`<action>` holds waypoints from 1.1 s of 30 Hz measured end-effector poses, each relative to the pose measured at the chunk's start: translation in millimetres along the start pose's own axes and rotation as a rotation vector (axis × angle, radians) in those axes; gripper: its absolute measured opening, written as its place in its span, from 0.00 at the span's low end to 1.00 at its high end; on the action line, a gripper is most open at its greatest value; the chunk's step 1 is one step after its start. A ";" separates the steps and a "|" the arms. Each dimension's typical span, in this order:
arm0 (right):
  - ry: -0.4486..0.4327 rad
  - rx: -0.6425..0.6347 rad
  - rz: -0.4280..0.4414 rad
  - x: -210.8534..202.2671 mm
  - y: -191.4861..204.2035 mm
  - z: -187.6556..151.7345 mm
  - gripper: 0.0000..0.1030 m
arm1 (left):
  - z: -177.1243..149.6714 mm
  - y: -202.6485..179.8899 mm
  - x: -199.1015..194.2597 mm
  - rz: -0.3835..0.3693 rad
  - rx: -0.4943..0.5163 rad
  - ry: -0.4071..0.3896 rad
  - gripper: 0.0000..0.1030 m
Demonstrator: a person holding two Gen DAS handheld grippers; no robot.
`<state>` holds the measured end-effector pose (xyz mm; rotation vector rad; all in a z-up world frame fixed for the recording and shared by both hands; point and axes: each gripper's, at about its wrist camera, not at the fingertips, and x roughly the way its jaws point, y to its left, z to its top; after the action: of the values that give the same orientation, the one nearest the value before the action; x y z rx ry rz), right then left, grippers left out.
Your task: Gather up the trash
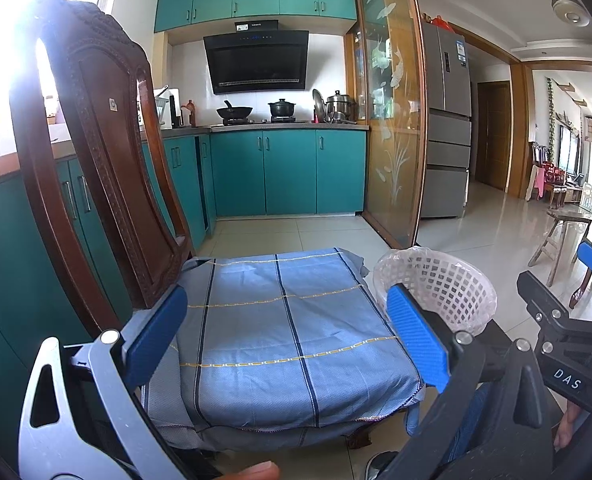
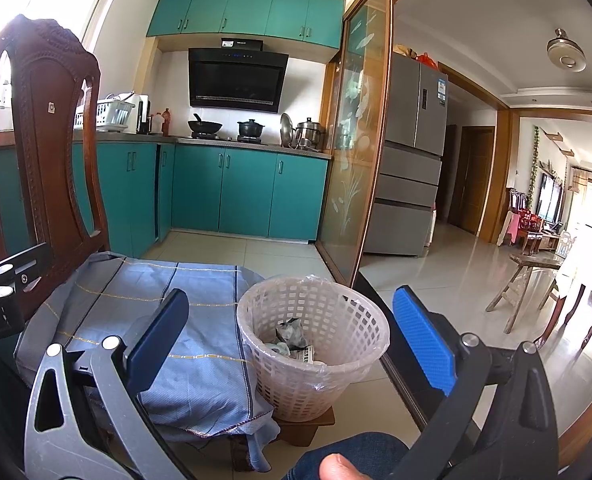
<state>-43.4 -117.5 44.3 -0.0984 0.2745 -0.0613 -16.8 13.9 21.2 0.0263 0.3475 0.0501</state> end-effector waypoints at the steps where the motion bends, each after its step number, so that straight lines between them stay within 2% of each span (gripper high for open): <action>1: 0.000 -0.001 0.000 0.0 0.0 0.0 0.97 | 0.1 0.1 0.1 -0.001 0.000 0.000 0.97; 18: 0.009 -0.010 0.002 2.7 3.5 -1.3 0.97 | -0.3 4.2 8.6 -0.019 -0.017 0.007 0.97; 28: 0.049 -0.017 0.017 19.6 9.0 -5.7 0.97 | -5.6 5.0 24.5 -0.039 -0.015 0.058 0.97; 33: 0.064 -0.044 0.018 26.4 14.7 -7.9 0.97 | -9.4 16.1 50.0 0.005 0.021 0.106 0.97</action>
<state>-19.4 -105.6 28.1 -0.1374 0.3405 -0.0411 26.1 32.8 -4.1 0.0453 0.4536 0.0530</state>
